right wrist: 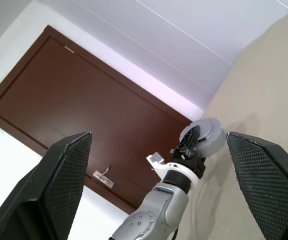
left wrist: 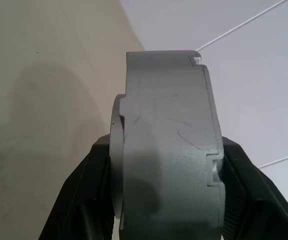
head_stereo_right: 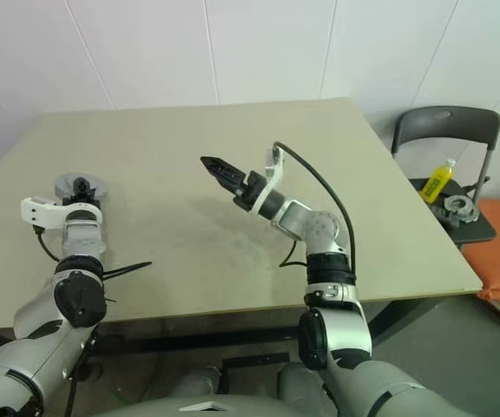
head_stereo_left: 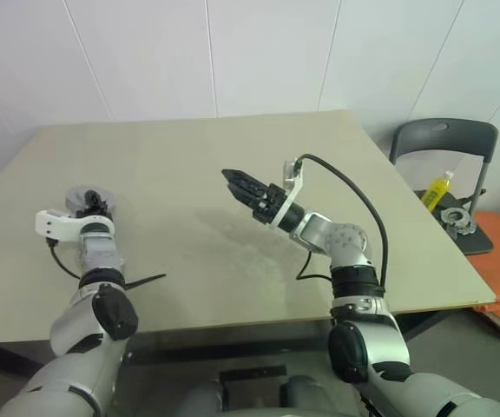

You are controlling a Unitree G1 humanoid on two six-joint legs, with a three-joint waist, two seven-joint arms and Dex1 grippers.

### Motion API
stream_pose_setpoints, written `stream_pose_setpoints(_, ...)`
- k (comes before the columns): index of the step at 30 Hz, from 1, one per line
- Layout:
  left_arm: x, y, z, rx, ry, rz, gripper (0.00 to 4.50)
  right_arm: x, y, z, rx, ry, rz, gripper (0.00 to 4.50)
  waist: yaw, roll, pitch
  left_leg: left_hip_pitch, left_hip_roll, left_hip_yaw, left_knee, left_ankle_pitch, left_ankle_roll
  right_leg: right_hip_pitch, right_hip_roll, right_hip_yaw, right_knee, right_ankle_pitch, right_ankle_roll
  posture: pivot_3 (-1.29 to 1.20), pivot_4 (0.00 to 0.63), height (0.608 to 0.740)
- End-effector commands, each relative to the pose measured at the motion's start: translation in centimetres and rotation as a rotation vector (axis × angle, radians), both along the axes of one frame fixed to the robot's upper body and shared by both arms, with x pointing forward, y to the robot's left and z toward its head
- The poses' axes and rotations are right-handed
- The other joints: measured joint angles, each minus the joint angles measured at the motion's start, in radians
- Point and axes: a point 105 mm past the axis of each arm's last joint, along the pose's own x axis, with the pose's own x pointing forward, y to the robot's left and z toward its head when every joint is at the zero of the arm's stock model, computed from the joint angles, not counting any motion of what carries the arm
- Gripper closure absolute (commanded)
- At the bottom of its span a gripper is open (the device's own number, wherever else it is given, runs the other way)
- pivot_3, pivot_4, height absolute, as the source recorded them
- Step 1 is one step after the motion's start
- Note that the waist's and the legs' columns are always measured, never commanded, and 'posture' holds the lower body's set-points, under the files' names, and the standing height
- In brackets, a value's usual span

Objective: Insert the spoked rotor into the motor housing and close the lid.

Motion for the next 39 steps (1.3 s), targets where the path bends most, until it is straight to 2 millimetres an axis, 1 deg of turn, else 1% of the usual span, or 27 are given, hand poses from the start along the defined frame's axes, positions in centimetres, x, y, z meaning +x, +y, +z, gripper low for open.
stream_pose_setpoints(1, 0.9, 0.4, 2.9, 0.068, -0.053, -0.001, 2.31, -0.3, 0.0, 1.7, 0.034, -0.061, 0.011, 0.01, -0.001, 0.000, 0.000, 0.000, 0.000, 0.000, 0.000, 0.000, 0.000, 0.000, 0.000, 0.000, 0.000, 0.000, 0.000, 0.00, 0.000, 0.740)
stream_pose_setpoints(4, 0.8, 0.2, 2.2, 0.057, -0.028, -0.013, 2.31, -0.3, 0.0, 1.8, 0.036, -0.067, 0.013, 0.01, -0.003, 0.000, 0.000, 0.000, 0.000, 0.000, 0.000, 0.000, 0.000, 0.000, 0.000, 0.000, 0.000, 0.000, 0.000, 0.00, 0.000, 0.740)
stream_pose_setpoints(15, 0.8, -0.2, 1.2, 0.066, 0.027, -0.037, 2.31, -0.3, 0.0, 1.9, 0.029, -0.079, 0.016, 0.01, -0.004, -0.001, 0.000, 0.000, 0.000, 0.000, 0.000, 0.000, 0.000, 0.000, 0.000, 0.000, 0.001, 0.000, 0.000, 0.00, 0.000, 0.740)
stream_pose_setpoints(17, 0.8, -0.2, 1.0, 0.065, 0.038, -0.040, 1.63, -0.3, 0.0, 1.9, 0.028, -0.079, 0.014, 0.00, -0.004, -0.001, 0.000, 0.000, 0.000, 0.000, 0.001, 0.000, 0.000, 0.000, 0.000, 0.000, 0.001, 0.000, 0.000, 0.00, 0.000, 0.740)
stream_pose_setpoints(18, 0.8, -0.3, 0.9, 0.066, 0.041, -0.044, 1.43, -0.2, -0.1, 1.9, 0.027, -0.079, 0.013, 0.00, -0.004, -0.001, 0.000, 0.000, 0.000, 0.000, 0.001, 0.000, 0.000, 0.000, 0.000, 0.000, 0.001, 0.000, 0.000, 0.00, 0.000, 0.740)
stream_pose_setpoints(20, 0.9, -0.6, 0.9, 0.062, 0.041, -0.055, 0.81, -0.2, -0.1, 1.8, 0.024, -0.078, 0.010, 0.00, -0.004, -0.001, 0.000, 0.000, 0.000, 0.000, 0.001, 0.000, 0.000, 0.000, 0.000, 0.000, 0.001, 0.000, 0.000, 0.00, 0.000, 0.740)
stream_pose_setpoints(22, 1.2, -1.0, 0.9, 0.061, 0.048, -0.066, 0.09, -0.1, -0.1, 1.7, 0.020, -0.074, 0.005, 0.00, -0.004, -0.001, 0.000, 0.001, 0.000, 0.000, 0.001, 0.000, 0.000, 0.001, 0.000, 0.000, 0.002, 0.000, 0.000, 0.00, 0.000, 0.740)
stream_pose_setpoints(26, 1.4, -2.0, 0.4, 0.061, 0.106, -0.081, 0.04, 0.0, -0.1, 1.6, 0.017, -0.071, 0.002, 0.00, -0.001, -0.001, 0.000, 0.001, 0.000, -0.001, 0.003, 0.000, 0.000, 0.001, 0.000, 0.000, 0.003, 0.000, 0.000, 0.00, 0.000, 0.740)
stream_pose_setpoints(29, 1.6, -3.5, 0.0, 0.083, 0.151, -0.123, 0.04, 0.0, -0.1, 1.6, 0.017, -0.070, 0.001, 0.00, 0.000, -0.001, 0.000, 0.001, 0.000, -0.001, 0.005, 0.000, 0.000, 0.003, 0.000, -0.001, 0.003, 0.000, 0.000, 0.00, 0.000, 0.740)
stream_pose_setpoints(32, 1.2, -5.4, -0.2, 0.113, 0.200, -0.192, 0.04, 0.0, 0.0, 1.5, 0.013, -0.068, 0.000, 0.00, -0.002, -0.001, 0.000, 0.001, 0.000, -0.001, 0.006, 0.000, 0.000, 0.003, 0.000, 0.000, 0.004, 0.000, 0.001, 0.00, 0.000, 0.740)
stream_pose_setpoints(35, -0.1, -7.6, 0.1, 0.150, 0.241, -0.273, 0.04, 0.0, 0.1, 1.2, -0.014, -0.075, 0.004, 0.00, -0.003, -0.001, 0.000, 0.001, 0.000, -0.002, 0.007, 0.000, 0.000, 0.003, 0.000, 0.000, 0.005, 0.000, 0.000, 0.00, 0.000, 0.740)
stream_pose_setpoints(39, -2.4, -9.5, 0.4, 0.200, 0.292, -0.360, 0.04, 0.0, 0.2, 1.0, -0.044, -0.088, 0.009, 0.00, -0.003, 0.000, 0.000, 0.001, 0.000, -0.002, 0.009, 0.000, 0.000, 0.003, 0.000, 0.000, 0.006, 0.001, 0.000, 0.00, 0.000, 0.740)
